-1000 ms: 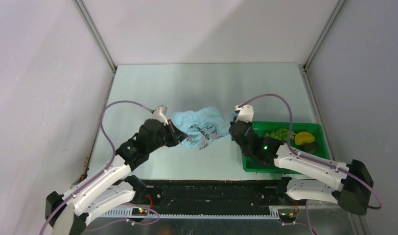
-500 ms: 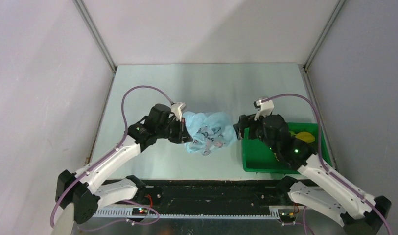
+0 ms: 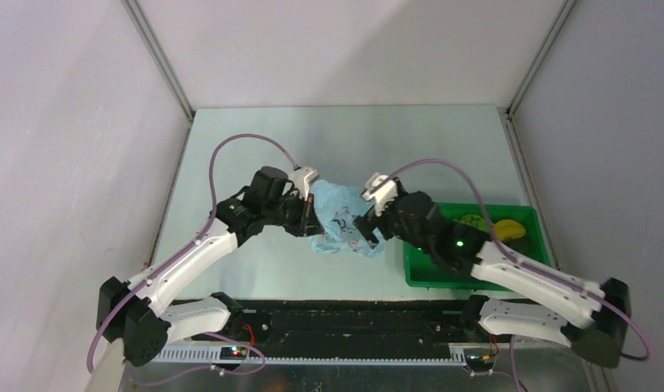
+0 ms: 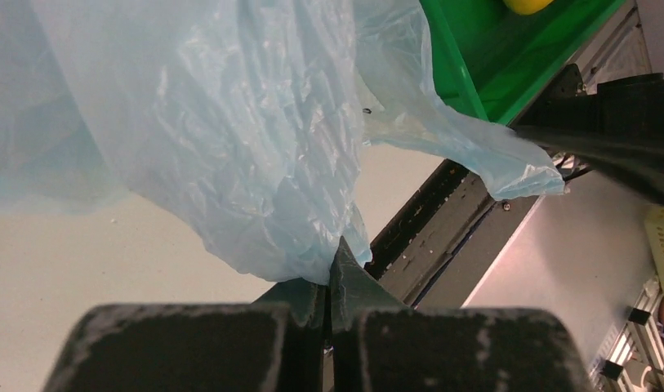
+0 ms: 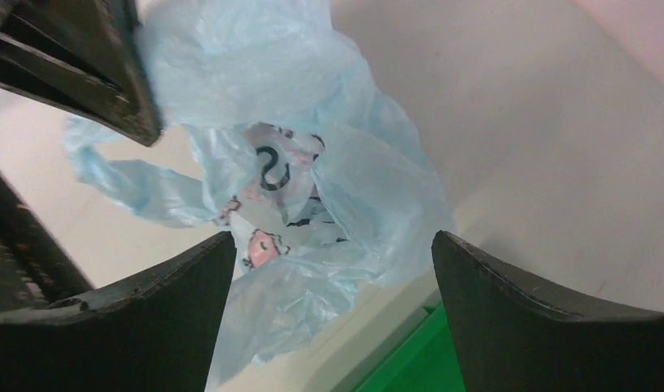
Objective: Place the fake fruits into the plastic bag and tie a complex knot
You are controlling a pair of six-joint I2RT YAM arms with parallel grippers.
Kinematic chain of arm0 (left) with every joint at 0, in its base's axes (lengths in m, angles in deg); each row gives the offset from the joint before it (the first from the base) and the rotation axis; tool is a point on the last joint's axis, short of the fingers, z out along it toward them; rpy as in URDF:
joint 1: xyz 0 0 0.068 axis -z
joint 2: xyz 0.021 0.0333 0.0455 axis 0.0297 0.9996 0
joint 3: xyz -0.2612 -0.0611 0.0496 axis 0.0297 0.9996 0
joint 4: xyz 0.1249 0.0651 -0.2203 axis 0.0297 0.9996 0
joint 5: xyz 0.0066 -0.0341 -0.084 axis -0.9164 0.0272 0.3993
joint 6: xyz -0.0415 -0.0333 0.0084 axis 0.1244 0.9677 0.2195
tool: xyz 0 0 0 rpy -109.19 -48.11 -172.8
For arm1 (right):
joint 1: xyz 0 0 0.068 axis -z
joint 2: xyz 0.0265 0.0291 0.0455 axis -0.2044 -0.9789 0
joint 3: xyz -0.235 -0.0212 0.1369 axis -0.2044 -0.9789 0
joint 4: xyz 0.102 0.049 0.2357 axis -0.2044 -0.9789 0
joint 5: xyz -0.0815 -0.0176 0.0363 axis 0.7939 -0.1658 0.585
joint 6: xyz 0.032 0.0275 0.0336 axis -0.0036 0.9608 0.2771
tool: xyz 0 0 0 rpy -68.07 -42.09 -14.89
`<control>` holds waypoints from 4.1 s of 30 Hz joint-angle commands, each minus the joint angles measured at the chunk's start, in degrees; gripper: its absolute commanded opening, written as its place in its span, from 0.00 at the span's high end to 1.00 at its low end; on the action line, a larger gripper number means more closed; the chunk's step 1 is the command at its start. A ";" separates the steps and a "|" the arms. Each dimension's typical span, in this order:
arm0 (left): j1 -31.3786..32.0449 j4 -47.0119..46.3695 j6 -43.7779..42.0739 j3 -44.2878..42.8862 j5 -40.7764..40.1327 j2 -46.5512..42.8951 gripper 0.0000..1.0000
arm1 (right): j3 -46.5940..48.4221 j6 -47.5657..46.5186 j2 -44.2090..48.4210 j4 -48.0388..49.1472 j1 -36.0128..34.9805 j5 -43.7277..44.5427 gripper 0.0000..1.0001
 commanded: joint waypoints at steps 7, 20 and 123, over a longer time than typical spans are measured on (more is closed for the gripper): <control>-0.45 -0.72 -4.07 -1.05 2.91 -0.36 1.00 | 1.29 -13.00 -16.10 20.09 -0.53 7.52 0.04; -0.41 -5.23 1.75 1.21 -2.89 -3.62 0.49 | -0.03 -8.62 -20.31 21.70 4.21 -1.90 0.99; 17.91 -14.50 25.88 16.08 -28.22 -20.50 1.00 | -2.88 40.02 -10.25 20.44 -3.76 -5.90 0.61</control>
